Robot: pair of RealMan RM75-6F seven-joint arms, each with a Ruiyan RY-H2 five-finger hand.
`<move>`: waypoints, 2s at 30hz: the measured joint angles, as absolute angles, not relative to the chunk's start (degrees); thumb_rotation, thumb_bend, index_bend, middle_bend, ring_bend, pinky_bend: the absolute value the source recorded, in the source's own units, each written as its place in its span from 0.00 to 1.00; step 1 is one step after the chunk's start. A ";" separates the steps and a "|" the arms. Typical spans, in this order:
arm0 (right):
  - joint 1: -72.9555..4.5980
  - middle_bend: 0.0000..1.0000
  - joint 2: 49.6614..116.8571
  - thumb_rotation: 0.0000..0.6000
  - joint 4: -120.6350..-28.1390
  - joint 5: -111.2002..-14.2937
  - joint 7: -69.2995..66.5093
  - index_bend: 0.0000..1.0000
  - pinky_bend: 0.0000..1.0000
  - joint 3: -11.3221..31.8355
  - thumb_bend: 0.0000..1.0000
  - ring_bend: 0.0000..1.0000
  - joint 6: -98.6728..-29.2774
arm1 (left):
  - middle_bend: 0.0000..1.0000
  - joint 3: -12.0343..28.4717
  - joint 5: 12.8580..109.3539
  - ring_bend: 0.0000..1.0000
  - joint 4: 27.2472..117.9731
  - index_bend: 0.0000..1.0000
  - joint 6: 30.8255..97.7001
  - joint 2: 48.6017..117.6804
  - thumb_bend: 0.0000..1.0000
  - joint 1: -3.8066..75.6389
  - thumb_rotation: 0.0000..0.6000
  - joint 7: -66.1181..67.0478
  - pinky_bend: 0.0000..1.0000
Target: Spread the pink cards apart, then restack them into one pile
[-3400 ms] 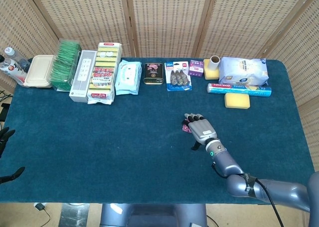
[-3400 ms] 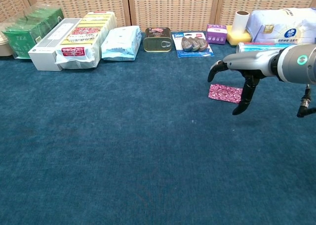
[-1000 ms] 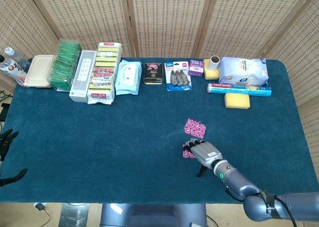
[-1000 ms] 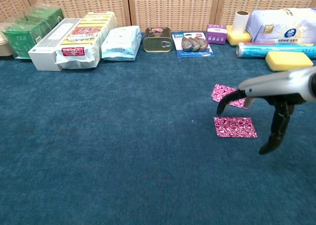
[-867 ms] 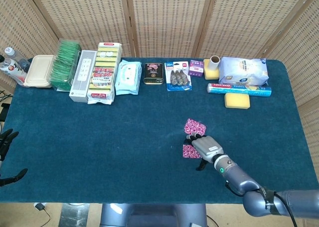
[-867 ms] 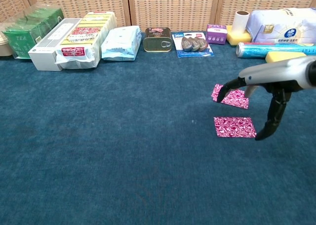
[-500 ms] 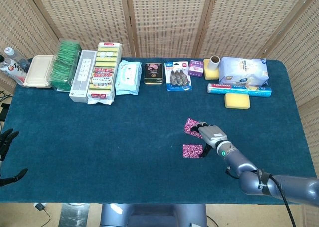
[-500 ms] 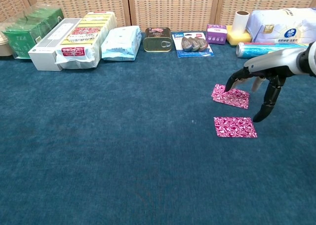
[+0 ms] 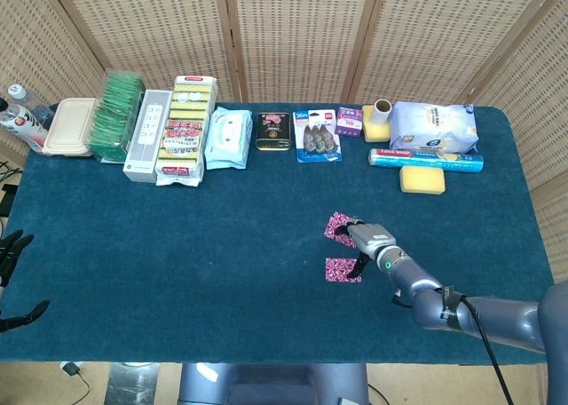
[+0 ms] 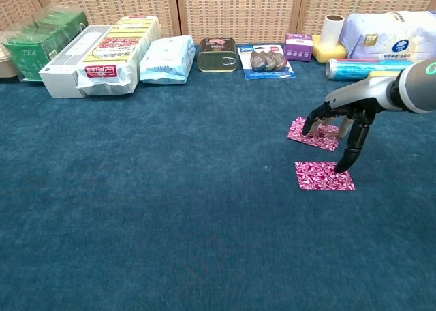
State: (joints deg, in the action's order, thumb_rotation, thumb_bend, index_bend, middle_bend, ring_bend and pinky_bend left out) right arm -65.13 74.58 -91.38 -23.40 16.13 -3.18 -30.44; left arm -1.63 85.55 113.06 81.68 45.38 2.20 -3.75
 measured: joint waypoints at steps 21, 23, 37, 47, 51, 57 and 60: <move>-73.49 0.12 79.77 0.96 -98.27 -17.98 19.68 0.15 0.18 -3.70 0.00 0.00 -36.84 | 0.00 -1.76 86.19 0.00 112.72 0.00 82.07 45.16 0.21 2.04 1.00 -4.66 0.06; -73.99 0.12 80.18 0.95 -98.54 -17.58 19.91 0.15 0.18 -3.61 0.00 0.00 -37.31 | 0.00 -1.77 86.25 0.00 112.66 0.00 82.13 45.13 0.21 2.01 1.00 -4.84 0.06; -74.64 0.11 78.77 0.95 -102.98 -18.47 20.64 0.15 0.18 -2.24 0.00 0.00 -42.06 | 0.00 -1.83 86.64 0.00 112.31 0.00 82.53 44.94 0.21 1.83 1.00 -5.69 0.06; -70.78 0.00 78.37 0.95 -104.08 -26.37 21.32 0.15 0.16 -2.08 0.01 0.00 -51.76 | 0.00 -1.82 86.47 0.00 112.55 0.00 82.09 45.13 0.21 2.06 1.00 -4.82 0.06; -67.25 0.00 80.89 0.96 -102.03 -28.85 23.60 0.15 0.14 -2.45 0.04 0.00 -62.24 | 0.00 -1.88 86.57 0.00 112.77 0.00 82.03 45.28 0.21 2.09 1.00 -4.25 0.06; -62.43 0.00 85.72 0.96 -95.61 -27.39 27.50 0.19 0.12 -0.79 0.06 0.00 -69.47 | 0.00 -1.91 86.49 0.00 112.88 0.00 82.07 45.34 0.21 2.05 1.00 -4.06 0.06; -61.18 0.00 87.76 0.96 -92.95 -24.17 30.13 0.21 0.11 0.94 0.07 0.00 -70.32 | 0.00 -1.89 86.39 0.00 112.89 0.00 82.02 45.36 0.21 2.07 1.00 -3.99 0.06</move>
